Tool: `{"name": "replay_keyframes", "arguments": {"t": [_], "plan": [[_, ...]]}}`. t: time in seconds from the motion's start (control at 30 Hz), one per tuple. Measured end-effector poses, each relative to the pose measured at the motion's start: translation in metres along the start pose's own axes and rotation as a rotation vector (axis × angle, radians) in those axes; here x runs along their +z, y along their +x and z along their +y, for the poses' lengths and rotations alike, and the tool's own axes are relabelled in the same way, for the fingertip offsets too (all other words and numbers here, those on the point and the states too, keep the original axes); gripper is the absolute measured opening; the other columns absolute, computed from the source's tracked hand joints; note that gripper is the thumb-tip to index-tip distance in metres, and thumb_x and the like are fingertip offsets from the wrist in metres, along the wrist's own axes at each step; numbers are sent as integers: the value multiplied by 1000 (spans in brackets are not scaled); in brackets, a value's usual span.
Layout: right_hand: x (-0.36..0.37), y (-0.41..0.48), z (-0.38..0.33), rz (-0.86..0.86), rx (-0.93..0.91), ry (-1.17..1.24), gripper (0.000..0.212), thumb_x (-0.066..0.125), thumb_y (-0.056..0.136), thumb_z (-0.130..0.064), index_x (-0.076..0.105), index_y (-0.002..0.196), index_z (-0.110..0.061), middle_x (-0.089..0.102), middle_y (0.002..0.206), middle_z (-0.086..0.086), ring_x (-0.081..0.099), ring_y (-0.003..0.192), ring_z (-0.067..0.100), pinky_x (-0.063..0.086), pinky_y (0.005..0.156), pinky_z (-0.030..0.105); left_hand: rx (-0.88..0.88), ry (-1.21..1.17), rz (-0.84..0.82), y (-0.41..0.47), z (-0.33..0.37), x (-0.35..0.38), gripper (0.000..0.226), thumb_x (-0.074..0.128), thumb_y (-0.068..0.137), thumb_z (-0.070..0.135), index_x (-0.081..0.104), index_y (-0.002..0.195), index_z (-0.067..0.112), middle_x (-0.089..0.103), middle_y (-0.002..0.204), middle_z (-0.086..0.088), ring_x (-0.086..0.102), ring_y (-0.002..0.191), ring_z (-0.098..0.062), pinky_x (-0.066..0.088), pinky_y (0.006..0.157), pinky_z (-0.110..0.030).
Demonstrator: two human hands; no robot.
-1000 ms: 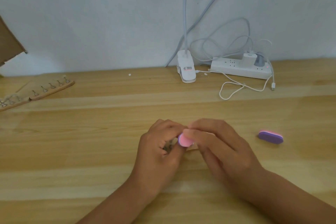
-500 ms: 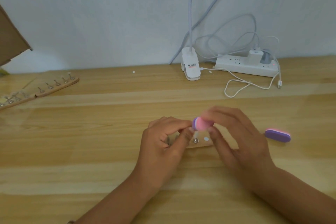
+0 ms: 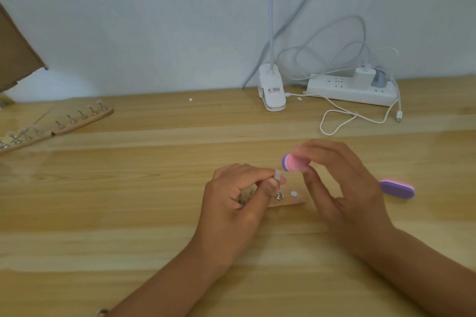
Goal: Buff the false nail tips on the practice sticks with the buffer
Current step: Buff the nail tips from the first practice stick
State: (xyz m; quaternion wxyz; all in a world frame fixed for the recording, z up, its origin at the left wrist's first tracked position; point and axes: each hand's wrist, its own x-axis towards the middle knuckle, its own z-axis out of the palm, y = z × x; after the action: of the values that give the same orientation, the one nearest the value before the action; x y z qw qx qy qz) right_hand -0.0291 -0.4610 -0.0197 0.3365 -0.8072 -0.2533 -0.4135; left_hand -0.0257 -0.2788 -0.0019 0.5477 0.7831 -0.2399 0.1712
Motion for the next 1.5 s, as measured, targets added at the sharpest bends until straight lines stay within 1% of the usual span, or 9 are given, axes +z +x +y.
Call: {"name": "replay_keyframes", "arguments": {"t": [0.13,0.27,0.4,0.57,0.7,0.83,1.2,1.37,1.5], "plan": [[4,-5,-6,-43,-100,10,29,57,93,3,66,119,-6,61,119,5,60,114,15,42,104,23,35,15,-25,0,1,0,13,60,89,30,73,88,28,69,75,13,61,75,-9,40,83,-26],[0,1,1,2,27,-45,26,55,94,-1,67,116,-4,60,114,4,59,110,17,39,104,18,-15,-7,-13,0,0,0,12,64,88,20,75,84,22,72,78,12,65,80,-11,43,88,-34],[4,-5,-9,-52,-101,18,29,57,94,1,65,121,-6,60,120,5,59,115,14,42,104,22,33,7,-28,1,2,0,15,61,90,28,74,85,24,69,76,13,59,75,-9,41,80,-31],[-2,2,2,11,63,-31,27,58,93,4,67,117,-5,61,114,4,58,112,13,39,103,18,-10,-47,-27,-1,3,-1,19,54,92,31,71,88,25,70,81,14,65,87,-11,45,88,-41],[4,-5,-8,-56,-91,26,30,54,95,2,65,122,-6,60,121,7,57,118,10,41,104,21,23,5,-81,0,3,0,19,50,97,31,66,87,32,64,77,17,60,82,-11,45,81,-32],[-1,0,1,-3,-1,-10,29,57,92,7,69,117,-3,63,118,9,60,114,16,43,103,23,1,1,-80,0,2,1,24,43,96,33,64,87,29,60,81,25,57,83,-9,46,79,-38],[1,-4,-3,-92,-114,76,37,54,89,15,66,117,-7,61,124,8,59,121,14,43,104,24,39,-14,-167,0,0,2,25,36,101,27,55,86,31,56,77,13,55,78,-17,45,79,-44],[-1,2,3,-42,-16,44,38,56,87,17,67,114,-7,62,120,7,58,119,11,41,105,21,28,-46,-173,0,0,2,29,33,101,24,56,83,23,55,73,10,55,74,-12,41,77,-26],[2,-4,-2,-117,-116,66,40,55,87,18,66,117,-6,61,123,8,59,120,15,43,104,25,42,-34,-176,0,-2,3,28,35,101,21,55,82,27,58,75,8,57,77,-14,44,79,-29]]}}
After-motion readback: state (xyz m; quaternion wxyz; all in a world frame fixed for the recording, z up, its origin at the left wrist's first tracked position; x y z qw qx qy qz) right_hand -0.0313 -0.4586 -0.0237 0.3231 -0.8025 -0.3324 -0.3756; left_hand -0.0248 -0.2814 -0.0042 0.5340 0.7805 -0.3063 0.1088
